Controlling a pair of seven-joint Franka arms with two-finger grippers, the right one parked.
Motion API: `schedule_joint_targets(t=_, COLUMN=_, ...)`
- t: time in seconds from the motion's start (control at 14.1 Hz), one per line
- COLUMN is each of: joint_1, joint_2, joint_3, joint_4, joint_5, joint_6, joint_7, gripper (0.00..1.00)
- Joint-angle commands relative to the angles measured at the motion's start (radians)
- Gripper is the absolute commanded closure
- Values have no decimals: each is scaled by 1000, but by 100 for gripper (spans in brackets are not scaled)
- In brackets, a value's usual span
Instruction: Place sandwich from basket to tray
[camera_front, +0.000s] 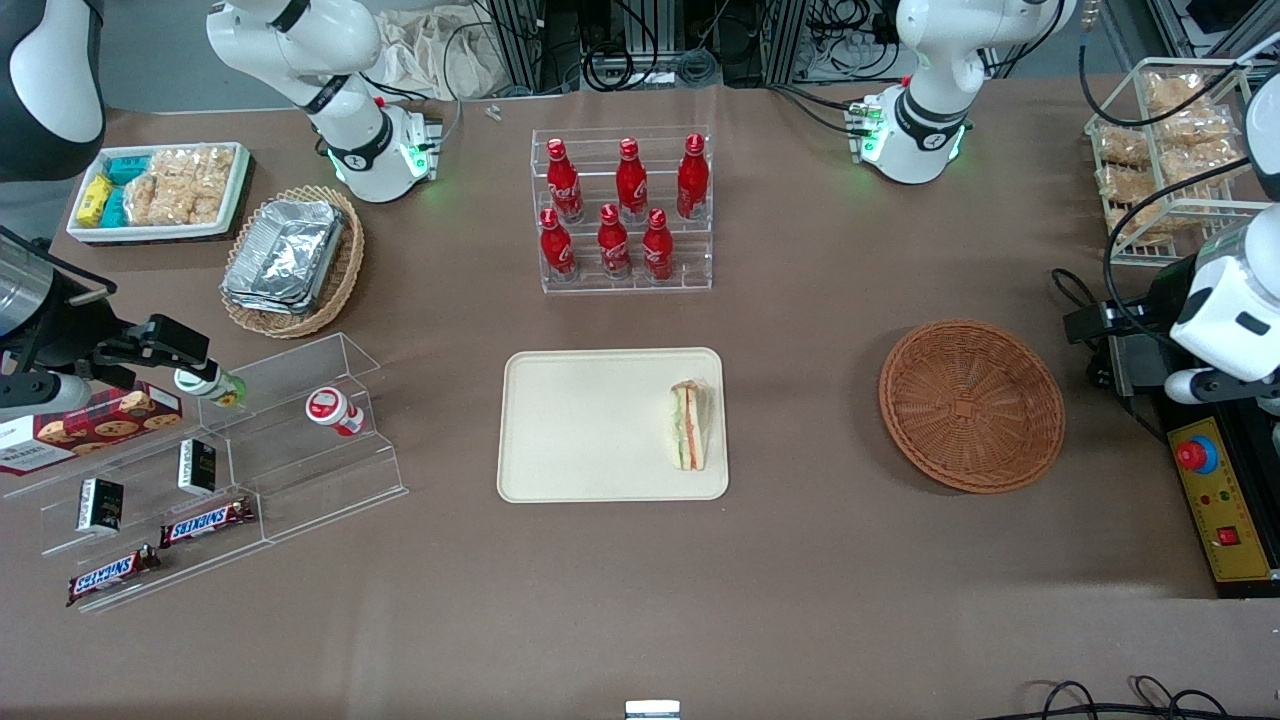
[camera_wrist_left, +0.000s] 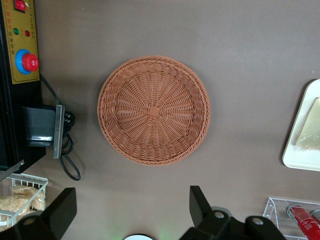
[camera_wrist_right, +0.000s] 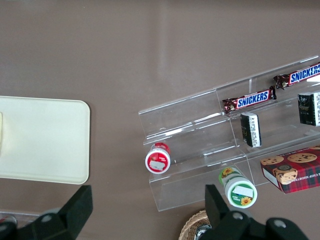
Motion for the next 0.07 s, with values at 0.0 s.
schedule_joint_targets(t=0.0, joint_1=-37, joint_2=-13, joint_3=43, joint_4=0, joint_5=-20, joint_6=10, joint_7=10, gripper=0)
